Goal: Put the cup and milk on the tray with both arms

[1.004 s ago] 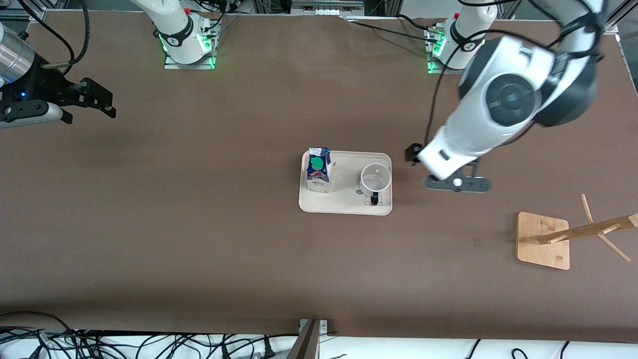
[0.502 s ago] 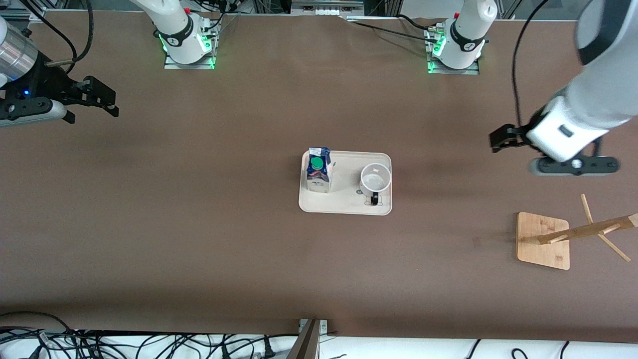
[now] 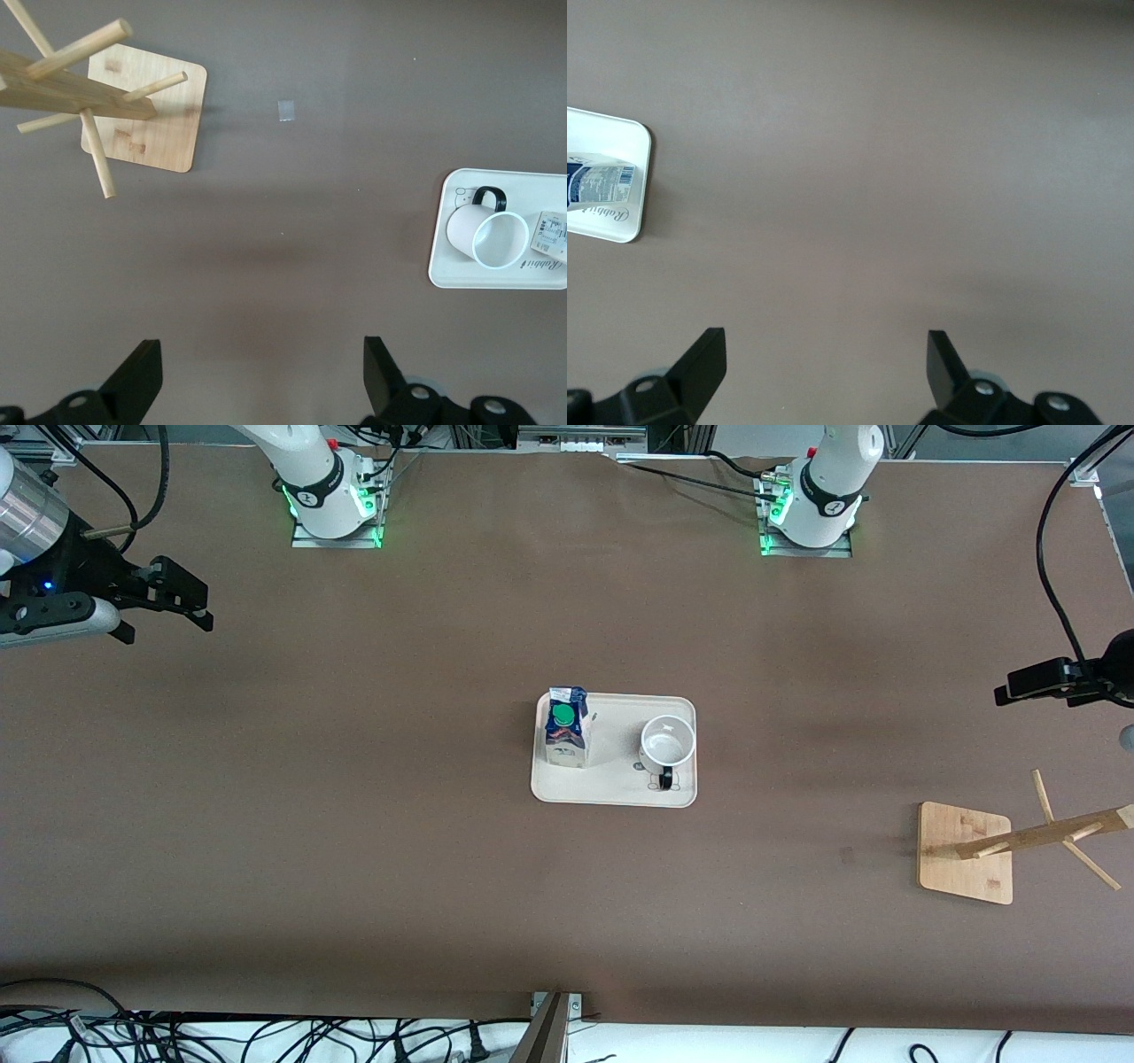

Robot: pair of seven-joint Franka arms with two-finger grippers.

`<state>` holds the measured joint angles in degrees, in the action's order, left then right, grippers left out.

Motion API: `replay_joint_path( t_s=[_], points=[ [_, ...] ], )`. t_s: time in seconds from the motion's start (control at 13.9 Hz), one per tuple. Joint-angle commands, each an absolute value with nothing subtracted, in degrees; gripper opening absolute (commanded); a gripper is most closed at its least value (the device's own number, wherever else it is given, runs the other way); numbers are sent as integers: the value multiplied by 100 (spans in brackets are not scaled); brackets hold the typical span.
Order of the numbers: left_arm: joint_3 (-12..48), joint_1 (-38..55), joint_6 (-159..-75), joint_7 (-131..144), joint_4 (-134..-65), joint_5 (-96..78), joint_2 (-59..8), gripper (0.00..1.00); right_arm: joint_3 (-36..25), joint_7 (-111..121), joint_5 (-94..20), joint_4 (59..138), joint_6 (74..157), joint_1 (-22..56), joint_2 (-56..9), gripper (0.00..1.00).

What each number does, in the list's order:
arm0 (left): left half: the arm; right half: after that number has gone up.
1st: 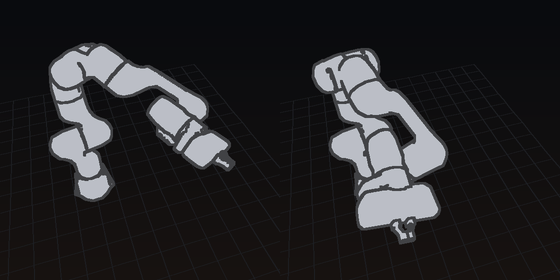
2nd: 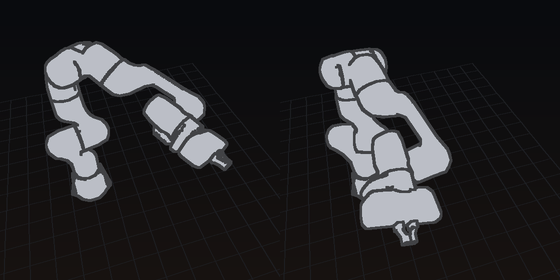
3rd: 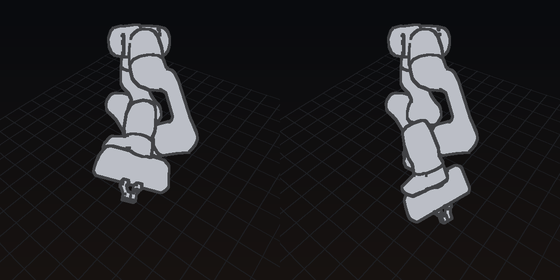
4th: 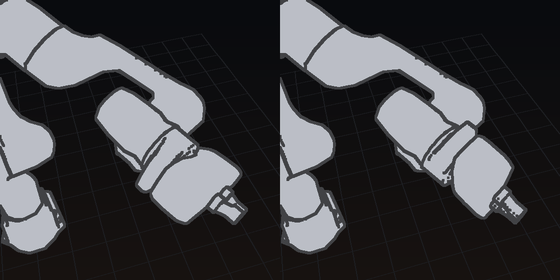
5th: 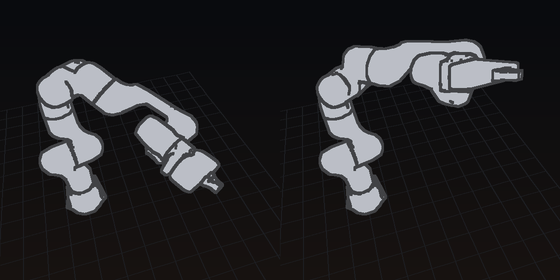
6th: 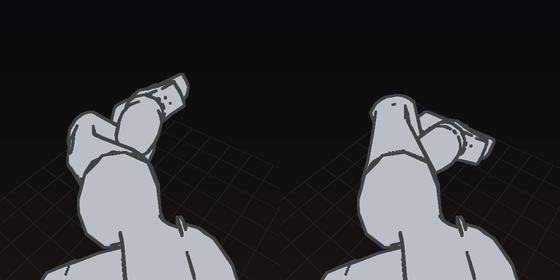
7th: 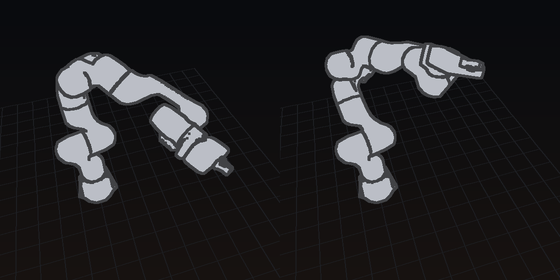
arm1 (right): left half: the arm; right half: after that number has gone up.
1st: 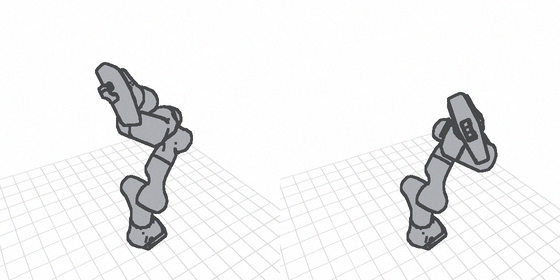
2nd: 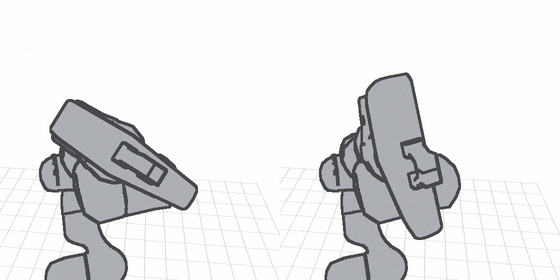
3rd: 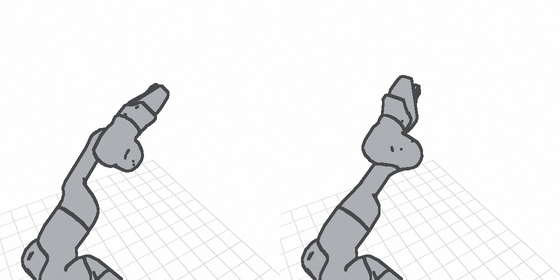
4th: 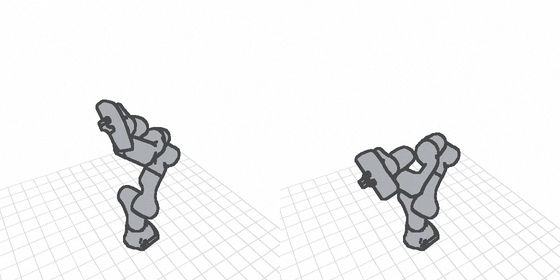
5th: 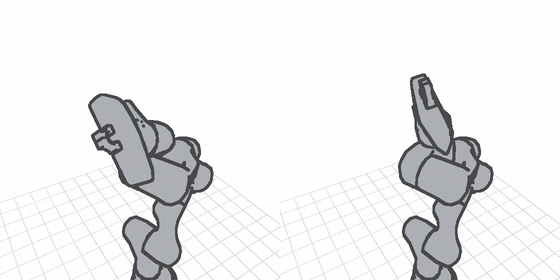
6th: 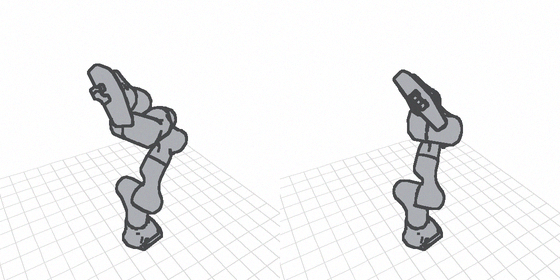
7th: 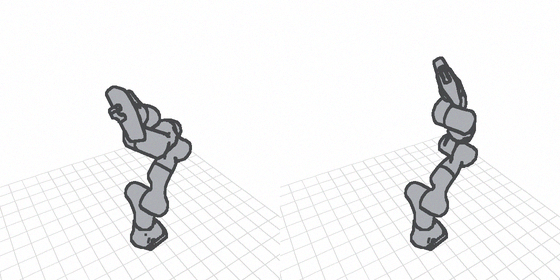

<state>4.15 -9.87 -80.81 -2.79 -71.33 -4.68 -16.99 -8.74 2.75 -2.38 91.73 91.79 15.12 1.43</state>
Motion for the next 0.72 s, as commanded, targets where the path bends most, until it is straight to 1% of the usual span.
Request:
replay_joint_path(
  t_s=[0.0, 0.29, 0.65],
  points=[
    [501, -967, -7972, -212, -6961, -292, -1626, 100, -905, 395, -264, 8922, 9141, 1512, 132, 100],
    [562, -914, -7998, -211, -6952, -123, -1477, 100, -905, 404, -255, 8868, 9114, 1512, 97, 100],
    [510, -923, -7972, -255, -6961, -132, -1477, 100, -905, 404, -255, 8868, 9114, 1503, 97, 100]
  ],
)
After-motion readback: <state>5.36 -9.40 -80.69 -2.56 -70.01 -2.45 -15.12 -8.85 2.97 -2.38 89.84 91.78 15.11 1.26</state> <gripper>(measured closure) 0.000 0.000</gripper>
